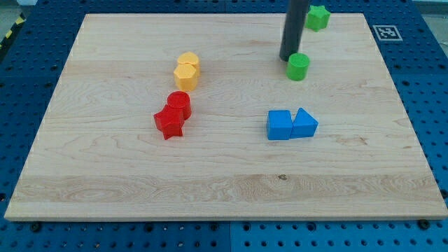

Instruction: Point your arm diagonally to the top right of the green circle

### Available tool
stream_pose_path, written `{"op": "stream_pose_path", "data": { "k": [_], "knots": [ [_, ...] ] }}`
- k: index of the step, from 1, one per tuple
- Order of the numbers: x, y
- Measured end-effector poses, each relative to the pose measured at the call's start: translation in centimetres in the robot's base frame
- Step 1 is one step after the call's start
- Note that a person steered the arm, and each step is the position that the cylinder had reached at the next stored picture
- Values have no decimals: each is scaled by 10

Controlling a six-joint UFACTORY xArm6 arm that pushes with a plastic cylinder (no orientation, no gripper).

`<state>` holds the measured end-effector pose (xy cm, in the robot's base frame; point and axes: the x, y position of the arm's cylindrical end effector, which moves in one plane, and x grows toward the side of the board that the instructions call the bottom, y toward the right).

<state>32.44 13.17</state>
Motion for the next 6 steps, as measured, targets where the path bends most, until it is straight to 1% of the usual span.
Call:
{"op": "stream_pose_path", "data": {
  "k": [1,2,3,4,5,6],
  "knots": [
    [0,9],
    [-12,9],
    [-24,32],
    [-24,75],
    [-24,96],
    [-24,97]
  ]
}}
